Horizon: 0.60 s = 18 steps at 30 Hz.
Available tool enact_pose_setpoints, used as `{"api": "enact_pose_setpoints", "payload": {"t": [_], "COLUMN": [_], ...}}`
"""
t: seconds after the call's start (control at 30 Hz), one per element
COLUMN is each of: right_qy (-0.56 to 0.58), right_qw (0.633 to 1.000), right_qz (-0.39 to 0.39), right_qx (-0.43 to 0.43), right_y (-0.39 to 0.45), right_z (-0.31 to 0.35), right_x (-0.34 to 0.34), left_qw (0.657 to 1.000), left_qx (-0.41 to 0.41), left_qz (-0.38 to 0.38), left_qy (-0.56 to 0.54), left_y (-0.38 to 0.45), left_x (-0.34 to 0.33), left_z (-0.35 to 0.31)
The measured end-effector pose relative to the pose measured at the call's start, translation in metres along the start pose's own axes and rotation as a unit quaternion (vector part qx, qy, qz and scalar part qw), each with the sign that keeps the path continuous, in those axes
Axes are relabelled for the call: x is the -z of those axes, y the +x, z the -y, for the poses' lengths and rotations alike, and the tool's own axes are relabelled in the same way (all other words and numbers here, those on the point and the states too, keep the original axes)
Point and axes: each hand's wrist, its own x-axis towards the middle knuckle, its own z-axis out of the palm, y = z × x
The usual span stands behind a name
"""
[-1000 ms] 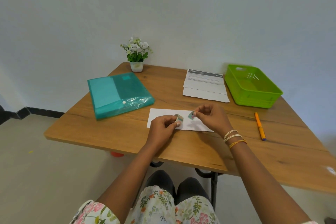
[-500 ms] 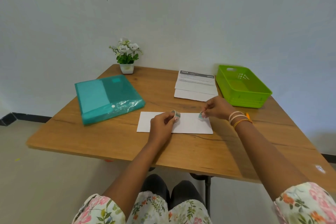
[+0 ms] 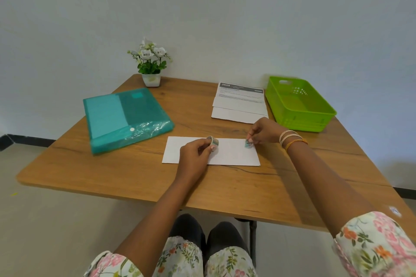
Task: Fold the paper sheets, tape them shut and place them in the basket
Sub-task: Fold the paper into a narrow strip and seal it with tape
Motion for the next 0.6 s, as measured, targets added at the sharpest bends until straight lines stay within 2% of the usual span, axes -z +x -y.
{"api": "enact_pose_setpoints", "payload": {"t": [0.1, 0.6], "right_qy": [-0.033, -0.060], "right_qw": [0.999, 0.995], "right_qz": [-0.020, -0.080], "right_qx": [0.005, 0.014], "right_y": [0.001, -0.001], "right_z": [0.002, 0.000], "right_x": [-0.002, -0.013], "left_qw": [1.000, 1.000], "left_qx": [-0.001, 0.004], "left_qz": [-0.001, 0.003], "left_qy": [0.000, 0.000], "left_y": [-0.001, 0.000], "left_x": [0.000, -0.001], "left_z": [-0.001, 0.000]}}
